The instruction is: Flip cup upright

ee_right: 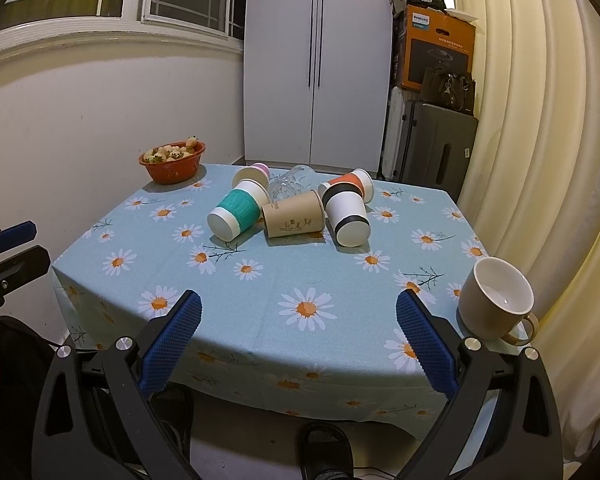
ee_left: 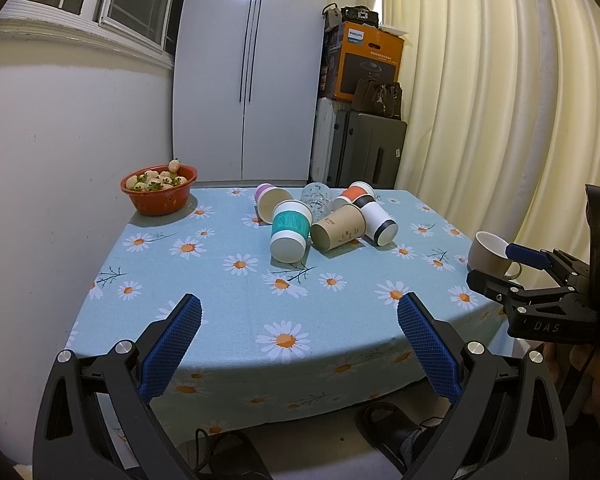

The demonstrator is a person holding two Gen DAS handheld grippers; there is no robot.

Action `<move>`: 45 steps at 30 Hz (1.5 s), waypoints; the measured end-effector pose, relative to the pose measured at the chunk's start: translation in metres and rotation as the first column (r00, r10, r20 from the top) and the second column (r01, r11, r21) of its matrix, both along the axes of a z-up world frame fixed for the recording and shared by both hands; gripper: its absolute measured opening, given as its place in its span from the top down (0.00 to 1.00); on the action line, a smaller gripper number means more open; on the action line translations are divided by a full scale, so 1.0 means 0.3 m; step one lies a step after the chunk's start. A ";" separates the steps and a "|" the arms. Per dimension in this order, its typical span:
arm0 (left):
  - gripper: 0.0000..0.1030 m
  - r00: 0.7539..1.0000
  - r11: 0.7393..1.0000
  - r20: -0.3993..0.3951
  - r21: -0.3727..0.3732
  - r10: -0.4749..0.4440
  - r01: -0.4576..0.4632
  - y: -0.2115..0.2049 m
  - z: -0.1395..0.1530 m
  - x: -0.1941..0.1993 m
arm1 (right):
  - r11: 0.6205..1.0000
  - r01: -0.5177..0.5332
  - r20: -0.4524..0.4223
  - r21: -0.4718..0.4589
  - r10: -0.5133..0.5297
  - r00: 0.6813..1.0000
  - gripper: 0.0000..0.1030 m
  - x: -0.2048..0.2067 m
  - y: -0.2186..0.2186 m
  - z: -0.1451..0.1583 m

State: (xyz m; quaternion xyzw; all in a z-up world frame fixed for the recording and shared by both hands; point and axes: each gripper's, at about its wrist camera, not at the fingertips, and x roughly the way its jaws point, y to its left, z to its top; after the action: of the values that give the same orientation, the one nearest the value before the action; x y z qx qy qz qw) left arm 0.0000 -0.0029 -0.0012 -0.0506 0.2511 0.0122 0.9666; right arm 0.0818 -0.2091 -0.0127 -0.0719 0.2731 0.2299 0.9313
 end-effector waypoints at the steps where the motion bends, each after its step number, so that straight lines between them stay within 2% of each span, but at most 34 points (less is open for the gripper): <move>1: 0.07 1.000 1.000 0.000 0.000 0.000 0.000 0.000 0.000 0.000 | 1.000 0.000 0.000 0.000 0.000 1.000 0.06 0.000 -0.001 0.000; 35: 0.07 1.000 1.000 0.005 -0.003 0.000 0.000 0.002 0.007 -0.003 | 1.000 -0.005 0.001 -0.012 0.005 1.000 0.06 -0.002 0.002 -0.007; 45: 0.07 1.000 0.993 0.016 -0.117 -0.002 0.004 0.061 0.018 -0.016 | 0.999 -0.040 -0.030 -0.009 0.040 0.999 0.06 0.014 0.013 -0.006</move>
State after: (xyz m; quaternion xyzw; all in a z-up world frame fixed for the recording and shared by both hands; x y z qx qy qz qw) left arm -0.0047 0.0154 0.0040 -0.1071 0.2439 -0.0043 0.9639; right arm 0.0858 -0.2053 -0.0146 -0.0785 0.2867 0.2481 0.9220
